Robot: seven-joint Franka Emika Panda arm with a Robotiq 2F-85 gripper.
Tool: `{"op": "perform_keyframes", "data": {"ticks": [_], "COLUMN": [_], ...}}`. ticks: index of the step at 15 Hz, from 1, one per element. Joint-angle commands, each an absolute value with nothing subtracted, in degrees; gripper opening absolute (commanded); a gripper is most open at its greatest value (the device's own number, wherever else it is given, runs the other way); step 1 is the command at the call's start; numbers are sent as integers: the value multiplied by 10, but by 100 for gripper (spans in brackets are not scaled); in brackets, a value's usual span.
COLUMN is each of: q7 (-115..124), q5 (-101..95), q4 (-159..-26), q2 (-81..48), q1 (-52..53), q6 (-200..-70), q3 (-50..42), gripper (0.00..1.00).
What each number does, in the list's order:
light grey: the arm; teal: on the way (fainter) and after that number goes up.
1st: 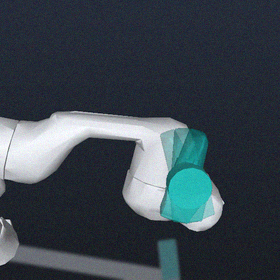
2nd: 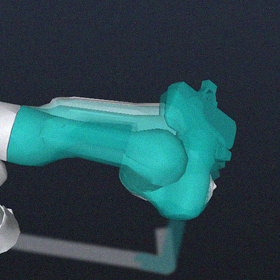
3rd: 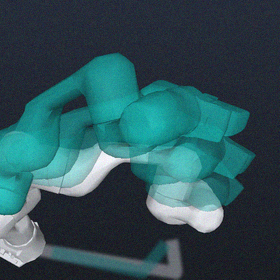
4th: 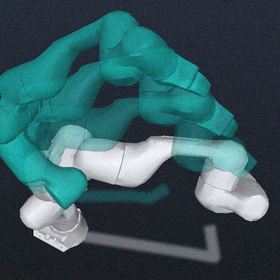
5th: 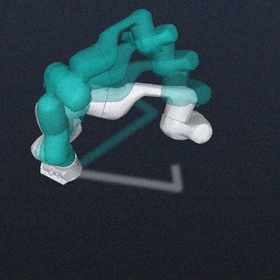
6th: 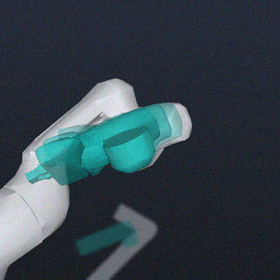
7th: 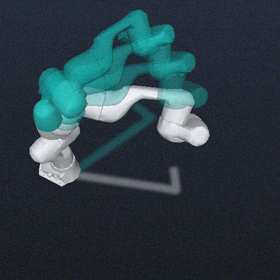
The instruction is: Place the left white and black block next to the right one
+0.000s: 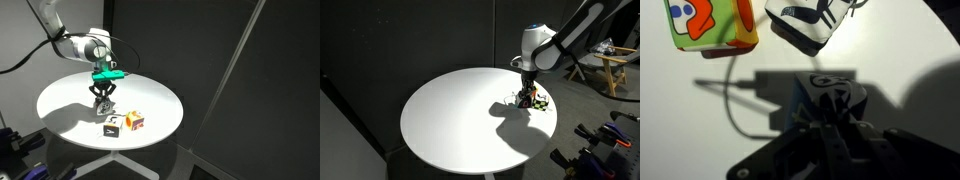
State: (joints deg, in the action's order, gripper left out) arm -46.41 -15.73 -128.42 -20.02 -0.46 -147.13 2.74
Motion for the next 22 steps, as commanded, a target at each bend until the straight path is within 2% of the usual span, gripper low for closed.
{"op": "perform_keyframes", "data": {"ticks": [1, 8, 9, 22], "q7": [-474, -458, -454, -100], "q5": [-166, -161, -159, -103], "q4": [-1289, -1291, -1292, -1330], "q2": [-192, -189, -188, -138], "q1": [-13, -11, -10, 27], "q6": [-1476, -1479, -1477, -1441], "q3": [31, 30, 30, 28], "gripper": [43, 97, 100, 100]}}
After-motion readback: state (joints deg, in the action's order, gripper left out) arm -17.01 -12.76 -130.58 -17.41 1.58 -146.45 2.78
